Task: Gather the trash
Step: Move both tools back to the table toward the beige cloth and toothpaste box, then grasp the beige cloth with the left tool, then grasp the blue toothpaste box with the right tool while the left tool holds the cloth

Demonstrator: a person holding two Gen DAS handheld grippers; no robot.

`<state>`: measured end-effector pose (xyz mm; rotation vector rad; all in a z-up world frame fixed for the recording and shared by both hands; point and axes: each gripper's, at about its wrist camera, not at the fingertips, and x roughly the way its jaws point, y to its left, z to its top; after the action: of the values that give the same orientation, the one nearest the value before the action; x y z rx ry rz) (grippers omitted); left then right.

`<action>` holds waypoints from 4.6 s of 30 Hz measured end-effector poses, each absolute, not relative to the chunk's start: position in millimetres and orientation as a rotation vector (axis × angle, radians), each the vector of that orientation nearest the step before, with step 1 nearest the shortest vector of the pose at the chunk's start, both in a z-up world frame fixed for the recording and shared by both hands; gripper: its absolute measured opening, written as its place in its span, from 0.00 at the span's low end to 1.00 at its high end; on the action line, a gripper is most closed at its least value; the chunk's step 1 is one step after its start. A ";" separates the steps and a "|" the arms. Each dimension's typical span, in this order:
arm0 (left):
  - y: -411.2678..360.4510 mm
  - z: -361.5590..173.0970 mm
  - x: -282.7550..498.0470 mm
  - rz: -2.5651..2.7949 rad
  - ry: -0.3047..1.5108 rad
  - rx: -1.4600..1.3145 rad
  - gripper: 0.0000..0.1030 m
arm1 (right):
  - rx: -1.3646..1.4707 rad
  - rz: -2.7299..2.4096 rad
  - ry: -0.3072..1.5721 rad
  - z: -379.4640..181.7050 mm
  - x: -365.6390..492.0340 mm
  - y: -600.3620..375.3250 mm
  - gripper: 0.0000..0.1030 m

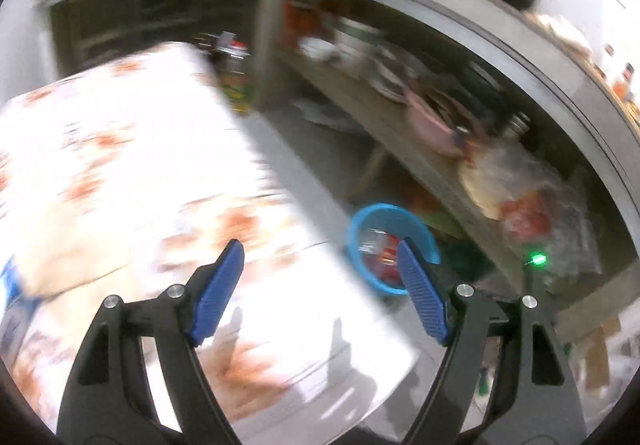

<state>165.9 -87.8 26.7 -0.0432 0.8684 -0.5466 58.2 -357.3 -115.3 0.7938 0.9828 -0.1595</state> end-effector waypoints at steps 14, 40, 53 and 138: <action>182.4 22.0 148.1 0.023 0.754 -0.378 0.73 | 0.419 0.331 0.896 -1.2 137.4 -177.3 0.83; 176.4 8.1 101.9 -0.236 0.614 -0.257 0.71 | 0.070 0.565 1.048 -11.1 296.9 29.9 0.75; 106.9 -36.9 121.7 -0.424 0.763 -0.333 0.59 | -0.019 0.453 1.135 -38.8 287.9 12.5 0.05; 106.9 -62.3 79.2 -0.397 0.939 -0.180 0.09 | -0.707 0.867 0.669 17.6 230.3 156.8 0.82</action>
<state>79.2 106.9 -62.3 -0.1801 0.9388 -0.3975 230.3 156.8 17.6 -0.7068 0.6691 0.8670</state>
